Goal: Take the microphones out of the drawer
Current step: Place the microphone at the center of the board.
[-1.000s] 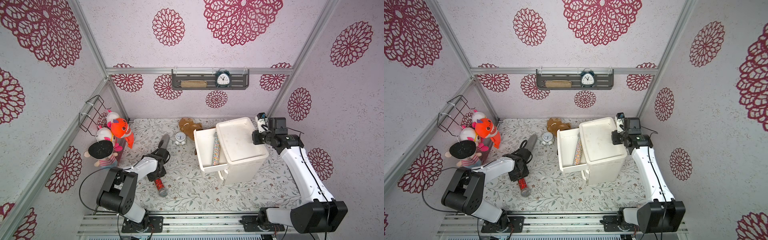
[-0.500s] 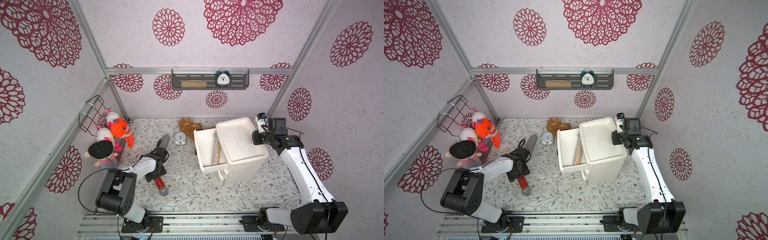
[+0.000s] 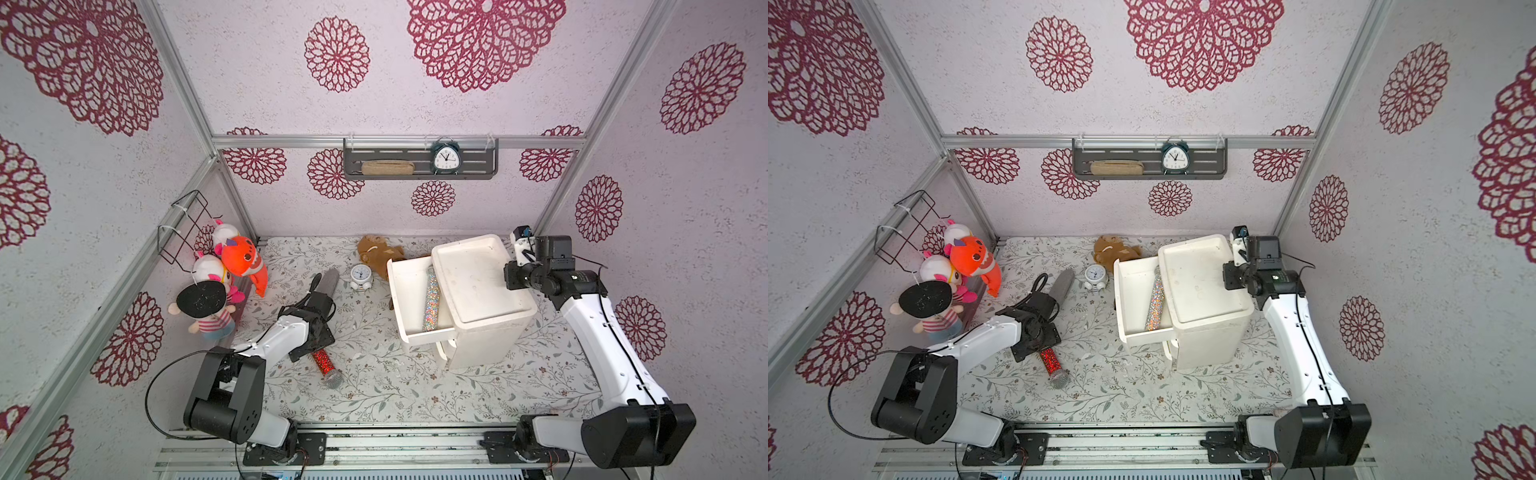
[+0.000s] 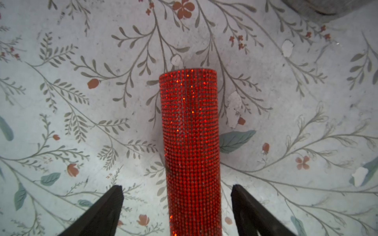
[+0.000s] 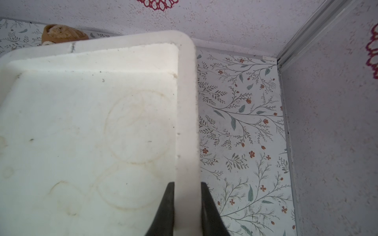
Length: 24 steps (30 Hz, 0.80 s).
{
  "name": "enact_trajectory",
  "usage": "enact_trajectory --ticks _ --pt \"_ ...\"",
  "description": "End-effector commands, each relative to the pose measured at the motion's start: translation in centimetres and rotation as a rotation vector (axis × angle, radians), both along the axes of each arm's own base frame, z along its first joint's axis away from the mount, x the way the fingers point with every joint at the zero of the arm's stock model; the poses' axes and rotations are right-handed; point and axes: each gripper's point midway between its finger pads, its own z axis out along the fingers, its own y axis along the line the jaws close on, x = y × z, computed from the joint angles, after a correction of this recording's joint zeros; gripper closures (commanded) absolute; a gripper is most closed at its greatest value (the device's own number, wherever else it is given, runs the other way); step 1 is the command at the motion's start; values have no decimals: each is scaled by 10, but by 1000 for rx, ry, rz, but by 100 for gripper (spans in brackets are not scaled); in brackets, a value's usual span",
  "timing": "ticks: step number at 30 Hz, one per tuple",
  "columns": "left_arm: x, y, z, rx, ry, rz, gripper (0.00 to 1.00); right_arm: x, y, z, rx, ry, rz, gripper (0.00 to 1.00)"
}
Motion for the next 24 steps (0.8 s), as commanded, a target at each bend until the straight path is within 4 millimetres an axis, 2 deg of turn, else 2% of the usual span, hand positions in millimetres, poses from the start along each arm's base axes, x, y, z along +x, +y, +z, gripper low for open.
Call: enact_trajectory --ticks 1,4,10,15,24 --pt "19 -9 17 -50 -87 -32 10 11 13 56 29 -219 29 100" --pt "25 -13 35 -72 -150 -52 0 11 13 56 25 -219 30 100" --pt "41 -25 94 -122 -286 -144 3 11 14 56 26 -220 30 100" --pt "49 -39 136 -159 -295 -246 3 9 16 60 23 -236 39 100" --pt "62 -96 211 -356 -334 -496 3 5 13 65 3 -259 18 100"
